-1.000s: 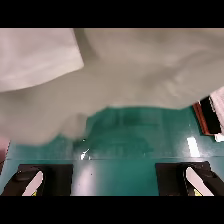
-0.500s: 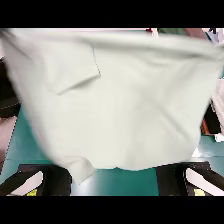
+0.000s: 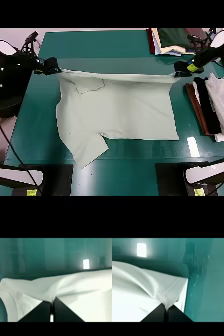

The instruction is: Fold the shirts.

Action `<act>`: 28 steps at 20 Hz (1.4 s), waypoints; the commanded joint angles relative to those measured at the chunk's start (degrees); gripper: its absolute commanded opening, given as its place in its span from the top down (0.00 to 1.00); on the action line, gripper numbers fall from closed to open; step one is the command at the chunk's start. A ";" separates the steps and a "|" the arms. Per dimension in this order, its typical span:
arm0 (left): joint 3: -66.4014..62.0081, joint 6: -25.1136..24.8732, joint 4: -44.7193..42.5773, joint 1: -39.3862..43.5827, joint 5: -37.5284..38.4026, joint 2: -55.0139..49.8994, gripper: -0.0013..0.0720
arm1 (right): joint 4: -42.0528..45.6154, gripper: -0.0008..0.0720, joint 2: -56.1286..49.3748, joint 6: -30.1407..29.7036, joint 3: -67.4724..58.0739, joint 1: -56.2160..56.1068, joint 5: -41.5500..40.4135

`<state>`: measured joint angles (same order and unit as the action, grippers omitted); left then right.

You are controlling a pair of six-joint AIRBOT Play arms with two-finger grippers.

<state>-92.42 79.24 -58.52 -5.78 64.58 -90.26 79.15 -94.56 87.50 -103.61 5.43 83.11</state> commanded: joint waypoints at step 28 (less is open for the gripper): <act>68.94 8.68 -5.46 0.46 2.67 41.72 0.33 | -7.56 0.38 31.78 -4.72 27.50 0.44 4.07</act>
<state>-30.83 87.70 -69.82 -5.32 70.83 -52.29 73.82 -66.67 82.91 -81.14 5.43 88.44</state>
